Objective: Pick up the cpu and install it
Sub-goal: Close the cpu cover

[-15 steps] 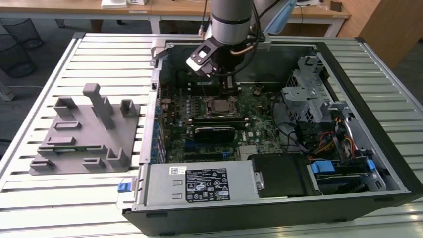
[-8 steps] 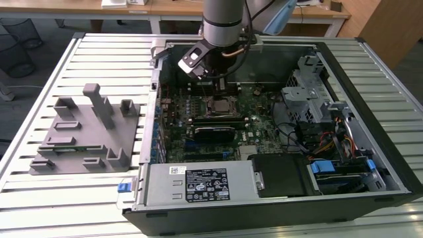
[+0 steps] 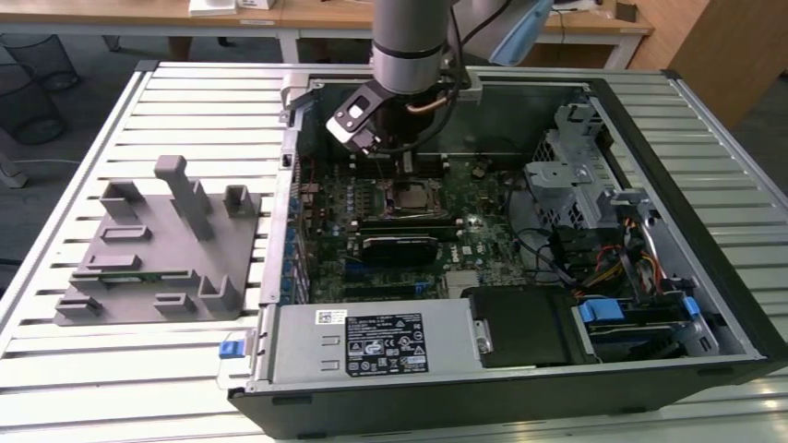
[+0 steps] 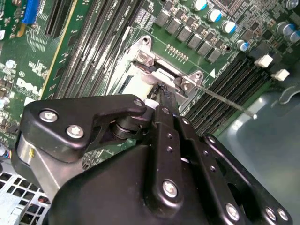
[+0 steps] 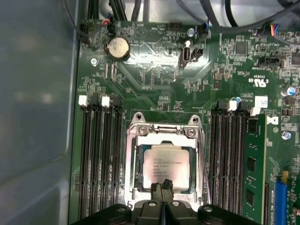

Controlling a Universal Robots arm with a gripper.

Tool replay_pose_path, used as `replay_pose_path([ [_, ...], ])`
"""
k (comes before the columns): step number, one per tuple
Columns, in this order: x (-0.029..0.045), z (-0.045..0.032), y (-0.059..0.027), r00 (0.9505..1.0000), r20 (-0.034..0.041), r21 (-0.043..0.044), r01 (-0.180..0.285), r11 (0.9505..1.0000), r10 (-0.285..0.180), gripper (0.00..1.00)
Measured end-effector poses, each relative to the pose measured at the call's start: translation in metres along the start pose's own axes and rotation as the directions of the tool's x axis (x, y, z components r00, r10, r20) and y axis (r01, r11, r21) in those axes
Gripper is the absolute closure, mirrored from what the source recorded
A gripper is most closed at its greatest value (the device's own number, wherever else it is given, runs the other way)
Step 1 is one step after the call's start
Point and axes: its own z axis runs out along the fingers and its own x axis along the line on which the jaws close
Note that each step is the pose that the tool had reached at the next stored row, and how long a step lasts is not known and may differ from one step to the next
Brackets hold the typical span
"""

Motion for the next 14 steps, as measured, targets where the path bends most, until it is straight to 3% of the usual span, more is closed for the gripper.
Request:
replay_pose_path([
  [14,0.0002,0.0142,-0.0019,1.0,0.0007,0.0005,0.0,1.0,0.0,0.89],
])
